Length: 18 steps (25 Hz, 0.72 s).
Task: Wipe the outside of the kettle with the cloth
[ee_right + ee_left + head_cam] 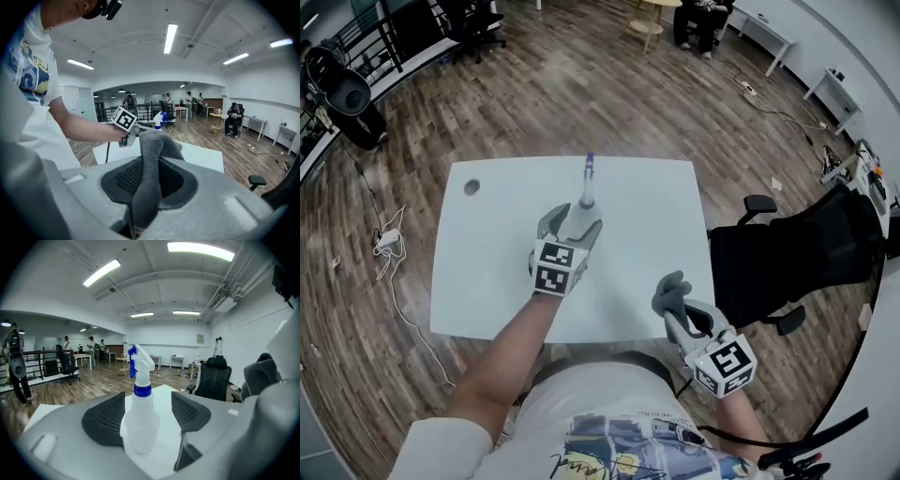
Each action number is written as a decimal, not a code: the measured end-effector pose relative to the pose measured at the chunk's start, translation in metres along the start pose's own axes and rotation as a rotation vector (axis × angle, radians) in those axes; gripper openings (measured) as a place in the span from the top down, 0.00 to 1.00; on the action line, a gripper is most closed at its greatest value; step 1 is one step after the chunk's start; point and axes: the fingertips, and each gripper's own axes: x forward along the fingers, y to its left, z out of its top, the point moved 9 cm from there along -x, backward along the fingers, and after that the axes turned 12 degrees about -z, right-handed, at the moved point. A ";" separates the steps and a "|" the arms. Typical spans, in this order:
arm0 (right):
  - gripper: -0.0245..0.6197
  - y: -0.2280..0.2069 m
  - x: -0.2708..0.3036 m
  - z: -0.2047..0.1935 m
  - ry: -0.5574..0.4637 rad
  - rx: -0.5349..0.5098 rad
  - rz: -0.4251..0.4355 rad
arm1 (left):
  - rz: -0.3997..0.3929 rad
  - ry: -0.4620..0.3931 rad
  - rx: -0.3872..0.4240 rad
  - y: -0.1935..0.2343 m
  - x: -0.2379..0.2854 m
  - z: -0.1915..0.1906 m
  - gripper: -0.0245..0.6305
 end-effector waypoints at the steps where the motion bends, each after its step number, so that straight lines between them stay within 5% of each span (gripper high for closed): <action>1: 0.84 -0.011 0.002 0.001 0.002 -0.005 0.005 | 0.021 0.004 -0.010 0.003 0.009 -0.001 0.49; 6: 0.84 -0.060 0.005 0.002 0.005 -0.027 0.017 | 0.112 0.005 -0.030 0.011 0.041 -0.008 0.50; 10: 0.84 -0.093 0.009 -0.009 0.024 -0.022 0.033 | 0.195 0.002 -0.016 0.020 0.052 -0.016 0.62; 18: 0.84 -0.100 0.039 -0.008 -0.008 -0.077 0.117 | 0.127 -0.071 -0.076 0.018 0.023 -0.019 0.64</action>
